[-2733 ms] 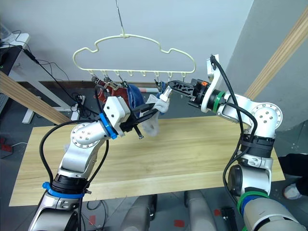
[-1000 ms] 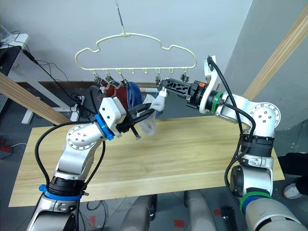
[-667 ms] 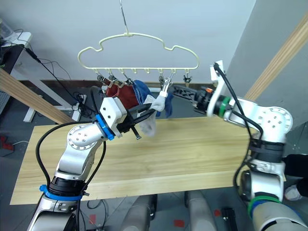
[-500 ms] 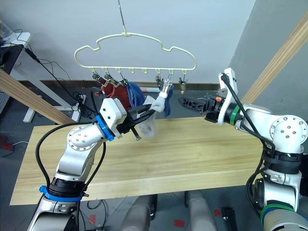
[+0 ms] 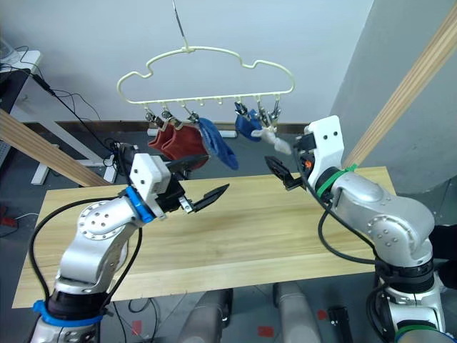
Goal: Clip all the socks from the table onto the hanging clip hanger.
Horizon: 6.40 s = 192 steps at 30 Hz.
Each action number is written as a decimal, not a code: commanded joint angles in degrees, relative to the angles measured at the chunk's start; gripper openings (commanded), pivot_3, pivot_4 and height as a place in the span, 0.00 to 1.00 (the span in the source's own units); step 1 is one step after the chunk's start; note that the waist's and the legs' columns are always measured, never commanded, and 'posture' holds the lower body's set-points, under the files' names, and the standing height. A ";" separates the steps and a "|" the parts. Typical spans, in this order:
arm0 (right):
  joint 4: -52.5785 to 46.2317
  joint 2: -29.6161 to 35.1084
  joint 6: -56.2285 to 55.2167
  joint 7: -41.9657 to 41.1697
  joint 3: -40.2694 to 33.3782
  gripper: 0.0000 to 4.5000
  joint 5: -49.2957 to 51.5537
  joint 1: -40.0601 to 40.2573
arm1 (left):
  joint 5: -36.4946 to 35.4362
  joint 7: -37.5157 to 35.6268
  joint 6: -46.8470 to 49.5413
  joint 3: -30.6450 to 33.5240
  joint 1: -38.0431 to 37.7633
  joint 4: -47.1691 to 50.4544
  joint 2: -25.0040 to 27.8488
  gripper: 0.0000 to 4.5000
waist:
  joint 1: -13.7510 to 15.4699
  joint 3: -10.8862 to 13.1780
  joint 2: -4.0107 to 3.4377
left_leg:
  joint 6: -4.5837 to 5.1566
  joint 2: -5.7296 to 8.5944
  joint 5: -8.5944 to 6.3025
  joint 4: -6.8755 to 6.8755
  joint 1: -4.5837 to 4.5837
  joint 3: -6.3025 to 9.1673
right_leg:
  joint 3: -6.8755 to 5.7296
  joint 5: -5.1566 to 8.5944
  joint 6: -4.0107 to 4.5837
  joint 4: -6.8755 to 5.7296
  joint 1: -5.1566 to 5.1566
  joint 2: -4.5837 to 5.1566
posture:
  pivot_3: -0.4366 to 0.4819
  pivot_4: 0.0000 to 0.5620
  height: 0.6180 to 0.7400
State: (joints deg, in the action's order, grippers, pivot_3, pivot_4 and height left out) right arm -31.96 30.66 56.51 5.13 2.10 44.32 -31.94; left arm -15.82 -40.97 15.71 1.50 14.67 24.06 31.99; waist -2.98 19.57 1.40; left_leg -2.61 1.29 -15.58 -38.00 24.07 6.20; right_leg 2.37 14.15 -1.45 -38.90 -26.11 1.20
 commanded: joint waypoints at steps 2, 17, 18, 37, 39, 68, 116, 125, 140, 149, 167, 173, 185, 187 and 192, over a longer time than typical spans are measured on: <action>-3.69 -2.72 -6.09 3.09 3.66 1.00 -11.39 1.07 | -5.22 2.22 6.74 3.61 -0.73 8.07 0.94 1.00 | 0.09 0.00 0.00 | -0.02 0.01 0.01 -0.01 -0.03 -0.01 | 0.01 0.00 -0.01 0.00 0.02 0.00 | 0.49 0.69 1.00; 0.62 -18.05 -8.70 10.92 8.58 1.00 -34.90 -1.67 | -9.06 9.98 16.17 5.49 -0.27 15.91 0.85 1.00 | 0.28 0.01 0.00 | -0.25 0.01 0.14 0.02 -0.07 -0.03 | 0.04 0.00 0.00 -0.02 0.03 0.00 | 0.52 0.65 1.00; 1.10 -19.19 -9.08 10.88 8.61 1.00 -35.55 -1.94 | -9.15 10.27 16.29 5.64 -0.24 16.12 0.81 1.00 | 0.28 0.01 0.00 | -0.25 0.01 0.14 0.02 -0.07 -0.03 | 0.04 0.00 0.00 -0.02 0.03 0.00 | 0.52 0.65 1.00; 8.36 -28.17 -13.83 7.24 7.96 0.72 -45.24 -5.77 | -21.09 15.00 23.11 9.22 4.22 19.09 1.11 1.00 | 0.66 0.01 0.00 | -0.28 0.01 0.16 0.00 -0.09 -0.03 | 0.02 -0.01 0.02 -0.05 0.02 0.00 | 0.53 0.63 1.00; 9.36 -29.28 -14.51 7.57 7.57 0.72 -45.91 -6.19 | -20.69 15.22 22.85 8.79 4.07 19.23 1.13 1.00 | 0.68 0.01 0.00 | -0.29 0.01 0.16 0.00 -0.09 -0.03 | 0.01 -0.01 0.02 -0.05 0.03 0.00 | 0.53 0.63 1.00; 12.03 -34.19 -16.76 5.35 4.89 0.57 -50.80 -7.42 | -20.78 16.01 22.79 7.52 2.74 20.54 1.37 1.00 | 0.71 0.01 0.00 | -0.28 0.01 0.16 0.01 -0.09 -0.04 | 0.03 -0.02 0.03 -0.06 0.01 0.00 | 0.53 0.64 1.00; 17.79 -37.61 -21.88 6.33 2.05 0.03 -52.68 -11.28 | -19.74 16.34 20.57 5.73 0.85 21.58 1.29 1.00 | 0.69 0.00 0.00 | -0.29 0.00 0.16 0.01 -0.10 -0.05 | 0.03 -0.02 0.04 -0.08 0.01 0.00 | 0.54 0.61 1.00; 17.22 -38.38 -18.02 2.78 1.33 0.03 -49.61 -10.78 | -19.71 16.38 20.71 5.40 0.56 21.55 1.81 1.00 | 0.68 0.00 0.00 | -0.29 0.00 0.16 0.01 -0.10 -0.05 | 0.03 -0.02 0.04 -0.08 0.01 0.00 | 0.54 0.61 1.00; 8.90 -29.60 -1.10 -10.30 -8.02 0.03 -31.94 -11.58 | -22.33 14.52 22.39 5.86 0.32 18.51 4.02 1.00 | 0.91 0.00 0.00 | -0.07 0.00 0.04 0.01 -0.10 -0.04 | 0.01 -0.03 0.05 -0.09 0.02 0.00 | 0.51 0.63 1.00; 11.97 -28.30 -4.36 -9.36 -5.89 0.19 -33.18 -11.76 | -21.95 14.17 22.50 6.02 0.37 18.62 4.11 1.00 | 1.00 0.00 0.00 | -0.07 0.00 0.04 0.00 -0.12 -0.08 | 0.04 -0.03 0.04 -0.08 0.02 0.00 | 0.52 0.64 1.00; 15.53 -29.34 -9.86 -2.13 -2.75 0.23 -39.77 -13.95 | -21.75 13.94 22.75 6.20 -0.06 19.26 4.30 1.00 | 1.03 0.00 0.00 | -0.15 0.00 0.08 0.00 -0.13 -0.07 | 0.04 -0.03 0.04 -0.09 0.02 0.00 | 0.53 0.64 1.00; 11.32 -29.91 -7.75 -1.10 -0.77 0.60 -40.92 -12.40 | -21.78 13.87 22.70 6.39 -0.20 19.27 4.43 1.00 | 1.07 0.00 0.00 | -0.15 0.00 0.09 0.01 -0.11 -0.05 | 0.03 -0.03 0.04 -0.08 0.01 0.00 | 0.53 0.64 1.00; 10.44 -32.24 -7.07 1.87 0.13 0.75 -43.18 -12.84 | -21.85 13.76 22.60 6.18 -0.02 19.23 4.38 1.00 | 1.06 0.00 0.00 | -0.19 0.00 0.11 0.01 -0.12 -0.05 | 0.03 -0.03 0.04 -0.08 0.01 0.01 | 0.52 0.62 1.00; 10.92 -32.54 -7.23 2.88 0.42 0.75 -44.22 -12.78 | -21.89 13.74 22.60 6.16 -0.04 19.35 4.39 1.00 | 1.06 0.00 0.00 | -0.20 0.00 0.11 0.01 -0.12 -0.05 | 0.03 -0.03 0.05 -0.08 0.01 0.00 | 0.52 0.61 1.00; 11.96 -33.40 -7.83 4.31 0.67 0.75 -45.92 -12.85 | -21.87 13.63 22.62 6.19 -0.16 19.49 4.54 1.00 | 1.06 0.00 0.00 | -0.21 0.00 0.12 0.01 -0.12 -0.05 | 0.03 -0.03 0.05 -0.09 0.01 0.01 | 0.53 0.61 1.00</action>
State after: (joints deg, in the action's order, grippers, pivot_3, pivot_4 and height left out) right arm -18.64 -2.32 49.80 8.50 2.14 -0.87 -43.97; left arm -37.59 -27.02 39.32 6.96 14.34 41.27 35.99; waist -1.92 19.57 1.40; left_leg -2.82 1.29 -15.46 -37.99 23.94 6.15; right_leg 2.40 14.13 -1.41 -38.99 -26.10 1.21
